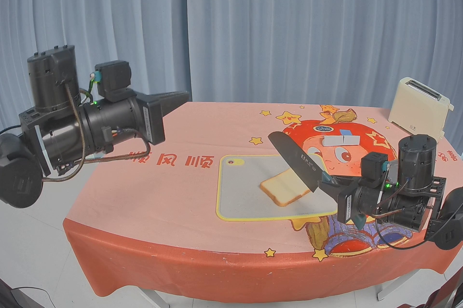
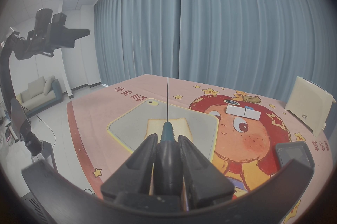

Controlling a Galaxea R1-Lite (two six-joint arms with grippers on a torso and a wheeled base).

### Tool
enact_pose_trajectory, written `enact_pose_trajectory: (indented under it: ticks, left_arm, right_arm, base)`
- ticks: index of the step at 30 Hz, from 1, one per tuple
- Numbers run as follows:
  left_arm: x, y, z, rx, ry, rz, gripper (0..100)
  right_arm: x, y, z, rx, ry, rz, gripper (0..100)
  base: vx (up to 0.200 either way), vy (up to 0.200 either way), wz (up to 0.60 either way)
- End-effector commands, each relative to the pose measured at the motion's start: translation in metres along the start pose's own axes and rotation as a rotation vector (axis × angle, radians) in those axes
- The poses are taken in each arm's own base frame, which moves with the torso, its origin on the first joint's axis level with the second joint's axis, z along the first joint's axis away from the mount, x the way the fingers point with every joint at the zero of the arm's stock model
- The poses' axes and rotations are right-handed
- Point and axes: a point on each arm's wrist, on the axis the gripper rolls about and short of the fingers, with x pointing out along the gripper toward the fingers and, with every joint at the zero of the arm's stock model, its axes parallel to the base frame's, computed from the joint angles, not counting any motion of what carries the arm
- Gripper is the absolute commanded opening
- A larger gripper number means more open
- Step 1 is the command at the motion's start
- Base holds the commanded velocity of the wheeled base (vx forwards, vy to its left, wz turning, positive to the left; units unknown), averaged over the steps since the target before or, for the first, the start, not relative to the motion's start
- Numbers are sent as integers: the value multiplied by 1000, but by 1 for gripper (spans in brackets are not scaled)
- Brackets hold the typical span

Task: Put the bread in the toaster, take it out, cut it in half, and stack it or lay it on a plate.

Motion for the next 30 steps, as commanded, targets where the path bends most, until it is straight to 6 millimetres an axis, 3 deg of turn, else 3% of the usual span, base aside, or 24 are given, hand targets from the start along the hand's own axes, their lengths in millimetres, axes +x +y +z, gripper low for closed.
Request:
enact_pose_trajectory:
  ticks: [1, 7, 11, 16, 24, 30]
  left_arm:
    - [36, -1, 5, 34, -6, -35, 0]
    - [76, -18, 1, 73, -2, -108, 0]
    - [84, -29, 5, 82, -3, -140, 0]
    - [92, -29, 3, 84, 61, -141, 0]
    - [112, -31, -1, 105, 63, -156, 0]
    - [134, -28, -19, 98, 101, -156, 0]
  right_arm:
    - [0, 4, -2, -7, 10, 13, 0]
    - [0, 5, -1, -9, 8, 20, 0]
    - [0, 5, -1, -9, 8, 18, 0]
    - [-2, 4, 2, -12, 59, 10, 0]
    - [-4, 1, 21, -22, 77, 2, 0]
    - [-4, 1, 16, -25, 97, 2, 0]
  base:
    - [0, 0, 0]
    - [0, 0, 0]
    - [0, 0, 0]
    - [0, 0, 0]
    - [0, 0, 0]
    - [0, 0, 0]
